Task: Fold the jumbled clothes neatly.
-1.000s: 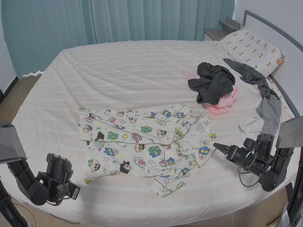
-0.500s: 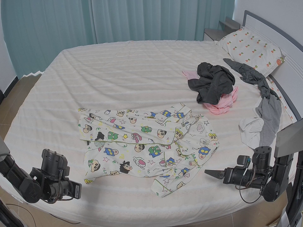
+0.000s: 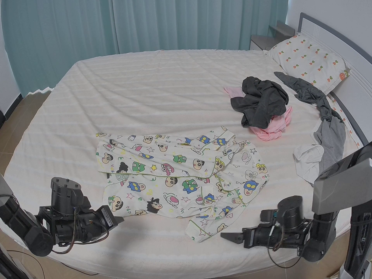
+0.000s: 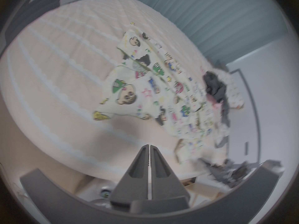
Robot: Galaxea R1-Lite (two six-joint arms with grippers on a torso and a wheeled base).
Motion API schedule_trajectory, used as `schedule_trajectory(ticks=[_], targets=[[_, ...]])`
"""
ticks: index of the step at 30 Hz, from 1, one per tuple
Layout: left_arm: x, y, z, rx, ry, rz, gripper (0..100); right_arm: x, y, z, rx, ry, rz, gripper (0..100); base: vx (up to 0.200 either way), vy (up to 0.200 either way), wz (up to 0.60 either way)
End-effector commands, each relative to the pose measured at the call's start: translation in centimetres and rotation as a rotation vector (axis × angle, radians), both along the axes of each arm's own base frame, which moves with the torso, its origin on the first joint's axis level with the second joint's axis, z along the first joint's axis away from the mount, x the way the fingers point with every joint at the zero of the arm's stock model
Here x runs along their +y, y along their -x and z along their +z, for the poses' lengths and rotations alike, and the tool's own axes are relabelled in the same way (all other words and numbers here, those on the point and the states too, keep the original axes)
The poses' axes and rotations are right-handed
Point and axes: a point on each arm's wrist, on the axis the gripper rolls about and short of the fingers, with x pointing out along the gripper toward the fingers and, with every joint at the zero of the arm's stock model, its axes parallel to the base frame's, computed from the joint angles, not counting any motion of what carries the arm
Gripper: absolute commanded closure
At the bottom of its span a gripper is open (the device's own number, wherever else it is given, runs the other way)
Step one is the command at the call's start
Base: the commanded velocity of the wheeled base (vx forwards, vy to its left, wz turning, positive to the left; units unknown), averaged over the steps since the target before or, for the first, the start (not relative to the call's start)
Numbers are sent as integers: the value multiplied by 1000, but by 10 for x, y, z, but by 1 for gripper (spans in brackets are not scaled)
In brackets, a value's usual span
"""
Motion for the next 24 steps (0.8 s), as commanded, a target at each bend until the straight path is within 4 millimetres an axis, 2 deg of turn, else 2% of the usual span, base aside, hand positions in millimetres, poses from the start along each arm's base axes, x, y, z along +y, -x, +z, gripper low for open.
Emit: schedule_trajectory(ticks=[1, 6, 10, 22, 24], targets=[[1, 5, 0, -12, 157, 10, 100, 65, 5, -6, 32, 16, 43, 0, 0, 0, 0], [7, 5, -13, 44, 134, 43, 100, 62, 3, -1, 41, 39, -6, 0, 0, 0, 0], [5, 8, -13, 48, 143, 34, 100, 54, 8, 5, 52, 31, -26, 0, 0, 0, 0], [4, 7, -17, 66, 134, 31, 100, 53, 9, 1, 45, 18, -43, 0, -200, 0, 0], [4, 5, -17, 59, 131, 32, 100, 53, 9, 1, 43, 16, -42, 0, 0, 0, 0]])
